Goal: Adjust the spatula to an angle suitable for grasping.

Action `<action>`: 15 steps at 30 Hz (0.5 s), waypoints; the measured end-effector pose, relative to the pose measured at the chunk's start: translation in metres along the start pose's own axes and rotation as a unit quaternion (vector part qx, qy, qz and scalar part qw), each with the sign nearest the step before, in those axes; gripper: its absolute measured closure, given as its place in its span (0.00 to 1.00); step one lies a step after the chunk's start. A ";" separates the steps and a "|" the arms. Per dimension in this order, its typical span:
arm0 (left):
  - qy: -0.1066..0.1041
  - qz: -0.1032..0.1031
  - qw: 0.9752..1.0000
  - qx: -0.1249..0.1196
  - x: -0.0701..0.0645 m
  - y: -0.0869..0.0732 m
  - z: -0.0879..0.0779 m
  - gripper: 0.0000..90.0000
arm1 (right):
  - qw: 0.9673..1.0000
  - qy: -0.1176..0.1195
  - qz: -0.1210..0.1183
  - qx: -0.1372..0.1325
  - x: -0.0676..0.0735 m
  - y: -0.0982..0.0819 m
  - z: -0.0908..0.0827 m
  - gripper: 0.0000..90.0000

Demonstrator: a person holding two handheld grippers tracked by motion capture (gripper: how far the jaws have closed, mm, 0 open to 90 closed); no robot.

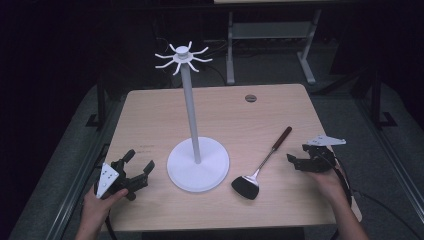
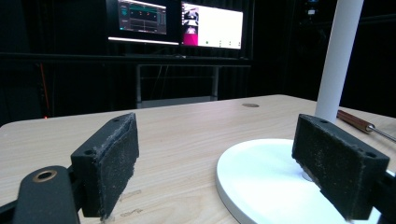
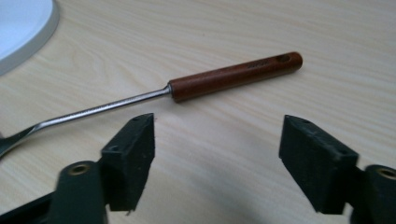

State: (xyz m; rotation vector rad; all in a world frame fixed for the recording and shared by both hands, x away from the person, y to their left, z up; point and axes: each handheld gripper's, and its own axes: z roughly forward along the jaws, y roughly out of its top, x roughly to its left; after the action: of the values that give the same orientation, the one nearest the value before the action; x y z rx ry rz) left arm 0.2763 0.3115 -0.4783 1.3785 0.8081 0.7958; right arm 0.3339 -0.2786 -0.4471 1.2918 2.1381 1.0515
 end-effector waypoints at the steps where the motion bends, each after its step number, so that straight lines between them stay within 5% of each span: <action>1: 0.000 0.001 1.000 0.000 0.000 0.000 0.000 0.16 | 1.000 -0.001 -0.002 -0.002 0.000 0.001 0.000 0.36; 15: -0.006 0.006 1.000 0.009 -0.001 0.000 0.002 0.17 | 1.000 -0.009 0.000 0.002 -0.010 0.018 0.017 0.84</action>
State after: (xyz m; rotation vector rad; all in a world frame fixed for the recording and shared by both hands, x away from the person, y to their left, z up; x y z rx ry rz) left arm 0.2771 0.3098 -0.4779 1.4043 0.7988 0.7912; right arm 0.3602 -0.2760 -0.4439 1.2981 2.1272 1.0330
